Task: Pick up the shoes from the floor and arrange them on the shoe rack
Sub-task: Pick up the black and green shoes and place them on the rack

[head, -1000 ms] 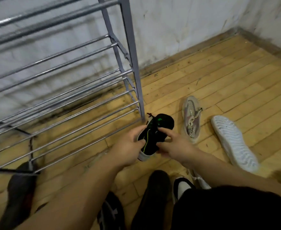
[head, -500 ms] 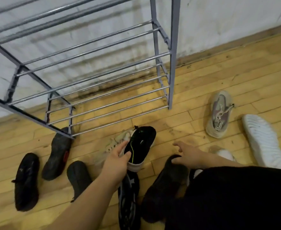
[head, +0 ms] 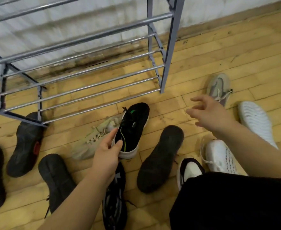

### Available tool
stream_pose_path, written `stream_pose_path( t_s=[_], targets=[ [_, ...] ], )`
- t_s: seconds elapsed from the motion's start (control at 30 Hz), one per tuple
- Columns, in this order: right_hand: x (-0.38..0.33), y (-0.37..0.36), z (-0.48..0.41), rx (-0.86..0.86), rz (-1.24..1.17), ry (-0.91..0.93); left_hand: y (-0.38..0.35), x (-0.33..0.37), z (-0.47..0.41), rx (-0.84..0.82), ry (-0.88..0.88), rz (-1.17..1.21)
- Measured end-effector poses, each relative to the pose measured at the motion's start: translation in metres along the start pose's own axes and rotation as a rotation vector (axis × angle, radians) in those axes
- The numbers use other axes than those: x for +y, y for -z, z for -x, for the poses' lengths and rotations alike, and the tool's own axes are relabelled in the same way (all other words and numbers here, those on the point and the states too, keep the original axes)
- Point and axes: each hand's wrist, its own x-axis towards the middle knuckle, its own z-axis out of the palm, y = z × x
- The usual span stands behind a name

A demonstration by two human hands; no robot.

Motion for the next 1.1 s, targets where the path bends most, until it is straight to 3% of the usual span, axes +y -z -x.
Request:
stream_pose_path(
  t_s=[0.1, 0.17, 0.37, 0.47, 0.57, 0.67, 0.9, 1.1],
  targets=[
    [0.018, -0.026, -0.006, -0.207, 0.323, -0.062, -0.005, 0.001, 0.001, -0.010, 0.013, 0.018],
    [0.039, -0.049, -0.010, -0.330, 0.391, -0.121, -0.007, -0.002, 0.002, -0.002, 0.017, 0.023],
    [0.045, -0.051, -0.023, -0.356, 0.451, -0.221, -0.005, 0.000, 0.013, -0.020, 0.047, 0.040],
    [0.010, -0.023, -0.015, -0.204, 0.270, -0.176, -0.004, 0.008, 0.016, -0.030, 0.055, 0.081],
    [-0.034, 0.011, 0.006, 0.073, 0.059, 0.082, -0.004, 0.009, 0.013, -0.030, 0.071, 0.094],
    [-0.053, 0.019, 0.030, 0.123, 0.126, 0.298, -0.008, 0.009, 0.017, -0.018, 0.071, 0.080],
    [-0.025, -0.032, 0.071, -0.425, 0.392, 0.528, -0.013, 0.010, 0.020, -0.024, 0.083, 0.056],
    [0.004, -0.062, 0.076, -0.632, 0.531, 0.502, -0.009, 0.007, 0.022, -0.014, 0.111, 0.053]
  ],
)
